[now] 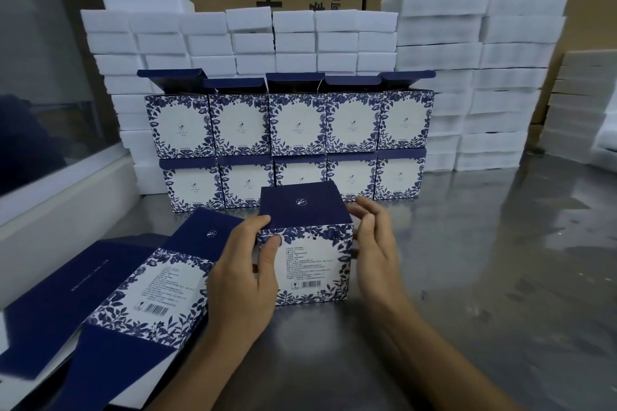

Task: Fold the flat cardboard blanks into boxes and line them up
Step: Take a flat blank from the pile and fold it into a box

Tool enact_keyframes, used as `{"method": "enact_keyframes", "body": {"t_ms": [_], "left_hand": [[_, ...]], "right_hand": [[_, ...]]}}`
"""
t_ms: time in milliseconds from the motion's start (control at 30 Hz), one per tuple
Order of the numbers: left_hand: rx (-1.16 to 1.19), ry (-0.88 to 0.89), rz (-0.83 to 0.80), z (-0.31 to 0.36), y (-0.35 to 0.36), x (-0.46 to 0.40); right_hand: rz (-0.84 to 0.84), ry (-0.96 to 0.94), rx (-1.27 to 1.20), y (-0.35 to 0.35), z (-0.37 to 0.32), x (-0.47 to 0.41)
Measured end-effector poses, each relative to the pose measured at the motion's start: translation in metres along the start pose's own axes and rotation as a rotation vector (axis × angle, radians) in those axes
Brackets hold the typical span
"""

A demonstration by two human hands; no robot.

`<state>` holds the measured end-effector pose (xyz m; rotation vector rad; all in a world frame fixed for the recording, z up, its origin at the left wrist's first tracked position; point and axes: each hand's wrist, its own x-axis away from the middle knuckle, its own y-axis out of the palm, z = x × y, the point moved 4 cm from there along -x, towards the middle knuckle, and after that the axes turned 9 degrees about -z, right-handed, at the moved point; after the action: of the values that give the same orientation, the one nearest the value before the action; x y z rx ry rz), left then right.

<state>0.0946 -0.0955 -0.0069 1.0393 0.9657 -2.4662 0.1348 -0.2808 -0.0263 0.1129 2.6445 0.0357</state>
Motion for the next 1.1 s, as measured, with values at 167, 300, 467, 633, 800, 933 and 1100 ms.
{"method": "enact_keyframes", "body": {"t_ms": [167,300,467,633,800,933,1100], "left_hand": [[0.075,0.0,-0.005,-0.011,-0.001,0.001],[0.216,-0.102,-0.19,-0.024,0.008,0.003],[0.396,-0.223,-0.309,-0.033,0.019,0.003],[0.456,-0.24,-0.208,-0.044,0.018,0.005],[0.514,-0.3,-0.148,-0.044,0.013,0.001],[0.506,-0.309,-0.187,-0.039,0.01,-0.001],[0.373,-0.227,-0.162,-0.027,0.008,-0.001]], "right_hand": [[-0.135,0.265,-0.164,0.002,0.019,0.001],[-0.225,0.303,-0.126,0.0,0.019,0.004],[-0.148,0.125,0.028,0.001,0.01,0.002],[-0.139,0.133,-0.005,0.002,0.007,0.003],[-0.101,0.118,0.077,0.002,0.005,0.004],[-0.174,0.072,0.129,0.004,-0.002,0.008],[-0.155,-0.097,0.266,0.011,-0.021,0.013]]}}
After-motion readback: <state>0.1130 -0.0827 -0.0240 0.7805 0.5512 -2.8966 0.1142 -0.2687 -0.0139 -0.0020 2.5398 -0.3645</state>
